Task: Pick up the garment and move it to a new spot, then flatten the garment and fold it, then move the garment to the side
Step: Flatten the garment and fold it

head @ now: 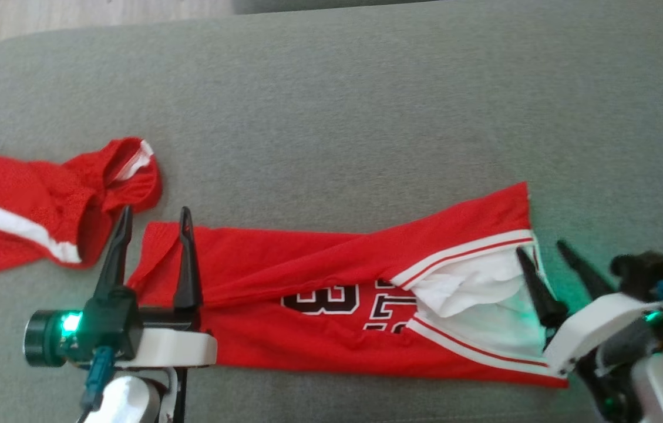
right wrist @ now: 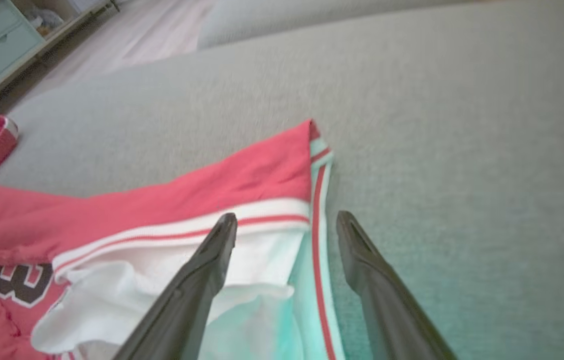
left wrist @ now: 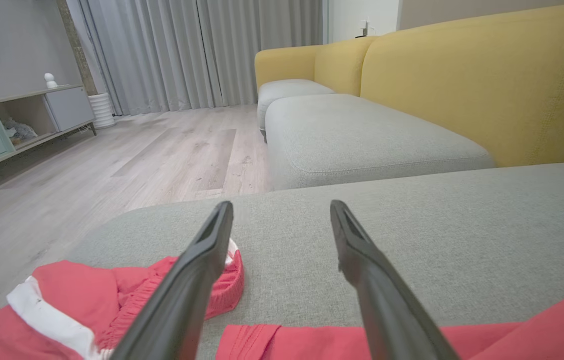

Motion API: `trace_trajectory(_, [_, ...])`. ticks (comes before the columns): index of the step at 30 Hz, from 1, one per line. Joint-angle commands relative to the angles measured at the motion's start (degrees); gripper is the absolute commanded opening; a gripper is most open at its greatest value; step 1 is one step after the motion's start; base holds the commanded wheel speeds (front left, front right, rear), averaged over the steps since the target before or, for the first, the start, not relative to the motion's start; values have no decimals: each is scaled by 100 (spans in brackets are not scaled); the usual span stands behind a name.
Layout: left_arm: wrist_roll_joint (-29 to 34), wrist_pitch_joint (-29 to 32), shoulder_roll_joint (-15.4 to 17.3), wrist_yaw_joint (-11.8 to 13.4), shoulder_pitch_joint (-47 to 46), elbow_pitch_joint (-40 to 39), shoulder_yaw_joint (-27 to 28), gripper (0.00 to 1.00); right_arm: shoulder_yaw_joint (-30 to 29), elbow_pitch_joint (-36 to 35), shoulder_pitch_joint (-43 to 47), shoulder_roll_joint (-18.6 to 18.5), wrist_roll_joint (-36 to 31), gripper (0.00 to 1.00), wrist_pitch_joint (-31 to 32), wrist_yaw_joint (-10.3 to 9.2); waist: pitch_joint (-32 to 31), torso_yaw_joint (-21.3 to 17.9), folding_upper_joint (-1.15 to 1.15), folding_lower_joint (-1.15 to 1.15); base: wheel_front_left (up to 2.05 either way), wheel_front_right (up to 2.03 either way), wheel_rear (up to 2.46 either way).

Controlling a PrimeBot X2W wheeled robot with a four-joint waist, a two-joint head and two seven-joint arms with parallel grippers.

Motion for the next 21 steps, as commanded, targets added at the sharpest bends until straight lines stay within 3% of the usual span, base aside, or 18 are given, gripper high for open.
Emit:
trace_trajectory(1, [24,-43,83,-6,-227,-131,208,100,124,-137,-88,-133,39,100,-68,-4,39,57,0,-1,0,0,0])
trace_trajectory(7, [-96,-164,-33,-91,-242,79,171,100,580,1130,-95,-151,443,100,190,-4,54,186,0,-1,0,0,0])
trace_trajectory(13, [-154,-252,-38,-110,-228,163,204,100,909,1318,68,-123,783,100,622,-4,-31,192,0,-1,0,0,0])
trace_trajectory(14, [-160,-261,-37,-113,-226,170,206,100,927,1299,73,-107,856,71,652,-4,-44,187,0,-1,0,0,0])
trace_trajectory(15, [-165,-270,-35,-114,-222,175,207,100,939,1283,64,-114,882,16,665,-4,-60,179,0,-1,0,0,0])
trace_trajectory(16, [-168,-280,-34,-116,-220,176,207,100,937,1268,57,-111,914,0,664,-4,-74,174,0,-1,0,0,0])
trace_trajectory(21, [-189,-303,-24,-118,-188,178,202,100,908,1127,-3,-164,1001,0,623,-4,-123,164,0,-1,0,0,0])
